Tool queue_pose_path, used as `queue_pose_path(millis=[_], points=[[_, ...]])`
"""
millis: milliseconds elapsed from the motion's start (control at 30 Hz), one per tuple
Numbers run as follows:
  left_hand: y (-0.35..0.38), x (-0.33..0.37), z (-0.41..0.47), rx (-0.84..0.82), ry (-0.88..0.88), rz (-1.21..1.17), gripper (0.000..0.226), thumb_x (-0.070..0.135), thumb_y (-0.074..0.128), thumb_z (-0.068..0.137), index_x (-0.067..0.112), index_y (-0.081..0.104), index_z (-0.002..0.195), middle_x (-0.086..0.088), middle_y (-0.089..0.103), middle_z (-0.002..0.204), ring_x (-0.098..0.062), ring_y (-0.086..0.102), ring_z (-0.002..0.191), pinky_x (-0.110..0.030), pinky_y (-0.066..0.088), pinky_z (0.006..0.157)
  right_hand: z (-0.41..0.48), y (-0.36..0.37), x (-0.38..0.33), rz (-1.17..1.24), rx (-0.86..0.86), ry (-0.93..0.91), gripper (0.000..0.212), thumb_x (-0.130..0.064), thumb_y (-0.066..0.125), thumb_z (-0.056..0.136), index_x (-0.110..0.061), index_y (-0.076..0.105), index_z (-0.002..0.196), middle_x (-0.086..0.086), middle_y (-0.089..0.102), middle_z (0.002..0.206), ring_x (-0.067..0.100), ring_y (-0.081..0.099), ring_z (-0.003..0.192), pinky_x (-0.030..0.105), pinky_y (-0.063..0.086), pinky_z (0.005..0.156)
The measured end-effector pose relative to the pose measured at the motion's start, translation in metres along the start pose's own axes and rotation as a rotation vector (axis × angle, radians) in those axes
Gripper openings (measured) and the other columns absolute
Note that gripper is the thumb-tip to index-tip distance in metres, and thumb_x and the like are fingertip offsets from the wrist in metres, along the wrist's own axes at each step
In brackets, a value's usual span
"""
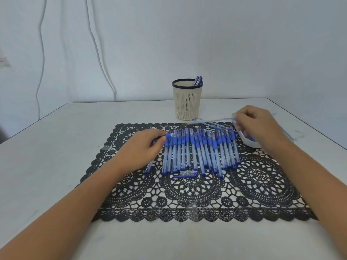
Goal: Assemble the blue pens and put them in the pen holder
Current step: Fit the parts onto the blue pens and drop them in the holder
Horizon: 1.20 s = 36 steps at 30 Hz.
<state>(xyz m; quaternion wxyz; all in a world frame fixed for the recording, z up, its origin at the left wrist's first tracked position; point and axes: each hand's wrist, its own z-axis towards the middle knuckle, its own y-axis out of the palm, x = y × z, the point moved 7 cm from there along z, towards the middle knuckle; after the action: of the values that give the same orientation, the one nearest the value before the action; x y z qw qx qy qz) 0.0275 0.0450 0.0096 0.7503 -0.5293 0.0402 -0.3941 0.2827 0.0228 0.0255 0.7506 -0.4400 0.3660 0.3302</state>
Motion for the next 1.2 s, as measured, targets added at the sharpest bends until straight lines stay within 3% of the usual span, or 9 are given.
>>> queue_pose_path(millis=[100, 167, 300, 467, 567, 667, 867, 1067, 1200], points=[[0.002, -0.003, 0.0, 0.027, -0.014, 0.015, 0.031, 0.026, 0.045, 0.095, 0.013, 0.059, 0.12, 0.008, 0.06, 0.1, -0.005, 0.051, 0.087, -0.007, 0.032, 0.071, 0.007, -0.017, 0.013, -0.144, 0.243, 0.007, 0.007, -0.014, 0.053, 0.087, -0.013, 0.059, 0.083, -0.001, 0.055, 0.073, 0.012, 0.048, 0.066, 0.023, 0.035, 0.06], [0.003, -0.004, 0.0, 0.051, -0.017, 0.023, 0.031, 0.026, 0.045, 0.095, 0.012, 0.059, 0.119, 0.009, 0.058, 0.098, -0.002, 0.049, 0.083, -0.006, 0.031, 0.07, 0.01, -0.014, 0.019, -0.244, 0.278, -0.023, 0.01, -0.018, 0.055, 0.088, -0.012, 0.064, 0.088, 0.0, 0.058, 0.081, 0.016, 0.053, 0.078, 0.024, 0.037, 0.07], [0.005, -0.003, -0.001, 0.084, -0.003, 0.022, 0.028, 0.023, 0.046, 0.095, 0.012, 0.06, 0.117, 0.011, 0.056, 0.09, 0.007, 0.047, 0.075, -0.004, 0.033, 0.067, 0.019, -0.001, 0.032, -0.512, 0.255, -0.063, 0.021, -0.029, 0.057, 0.089, -0.017, 0.072, 0.097, 0.009, 0.061, 0.101, 0.027, 0.055, 0.094, 0.039, 0.044, 0.082], [0.008, -0.003, -0.002, 0.09, -0.003, 0.03, 0.029, 0.024, 0.046, 0.095, 0.012, 0.06, 0.118, 0.007, 0.06, 0.099, -0.004, 0.05, 0.082, -0.008, 0.032, 0.07, 0.022, 0.013, 0.04, -0.753, 0.085, 0.011, 0.027, -0.041, 0.05, 0.092, -0.026, 0.071, 0.102, 0.009, 0.052, 0.116, 0.031, 0.044, 0.112, 0.043, 0.032, 0.088], [0.009, -0.002, -0.002, 0.088, 0.004, 0.031, 0.029, 0.023, 0.046, 0.095, 0.012, 0.06, 0.119, 0.007, 0.059, 0.098, -0.004, 0.049, 0.08, -0.005, 0.032, 0.069, 0.024, 0.004, 0.039, -0.703, 0.121, 0.003, 0.031, -0.04, 0.046, 0.093, -0.023, 0.073, 0.093, 0.009, 0.057, 0.108, 0.032, 0.05, 0.102, 0.042, 0.036, 0.086], [0.009, -0.002, -0.002, 0.088, 0.01, 0.031, 0.03, 0.023, 0.046, 0.095, 0.012, 0.06, 0.119, 0.006, 0.06, 0.099, -0.003, 0.048, 0.078, -0.005, 0.033, 0.068, 0.029, -0.02, 0.045, -0.664, 0.22, 0.055, 0.03, -0.028, 0.044, 0.092, -0.017, 0.066, 0.075, 0.007, 0.061, 0.085, 0.029, 0.051, 0.081, 0.036, 0.036, 0.075], [0.01, -0.002, -0.002, 0.085, 0.018, 0.037, 0.03, 0.024, 0.046, 0.095, 0.012, 0.059, 0.119, 0.005, 0.061, 0.101, -0.004, 0.048, 0.083, -0.003, 0.032, 0.07, 0.035, -0.043, 0.085, -0.857, 0.101, 0.38, 0.012, -0.02, 0.052, 0.083, -0.012, 0.06, 0.088, 0.011, 0.059, 0.098, 0.032, 0.052, 0.102, 0.038, 0.035, 0.085], [0.01, 0.0, -0.002, 0.079, 0.032, 0.04, 0.029, 0.024, 0.046, 0.095, 0.011, 0.059, 0.119, 0.009, 0.057, 0.096, 0.0, 0.047, 0.079, -0.005, 0.033, 0.069, 0.037, -0.037, 0.089, -0.856, 0.038, 0.376, 0.017, -0.02, 0.055, 0.081, -0.013, 0.046, 0.069, 0.011, 0.059, 0.091, 0.029, 0.053, 0.089, 0.039, 0.038, 0.084], [0.013, -0.003, -0.001, 0.061, 0.028, 0.048, 0.03, 0.025, 0.046, 0.095, 0.012, 0.059, 0.119, 0.003, 0.062, 0.104, -0.006, 0.052, 0.087, -0.008, 0.033, 0.072, 0.037, -0.038, 0.091, -0.864, 0.03, 0.394, 0.017, -0.021, 0.055, 0.083, -0.014, 0.044, 0.072, 0.009, 0.054, 0.088, 0.029, 0.05, 0.088, 0.04, 0.037, 0.086]])
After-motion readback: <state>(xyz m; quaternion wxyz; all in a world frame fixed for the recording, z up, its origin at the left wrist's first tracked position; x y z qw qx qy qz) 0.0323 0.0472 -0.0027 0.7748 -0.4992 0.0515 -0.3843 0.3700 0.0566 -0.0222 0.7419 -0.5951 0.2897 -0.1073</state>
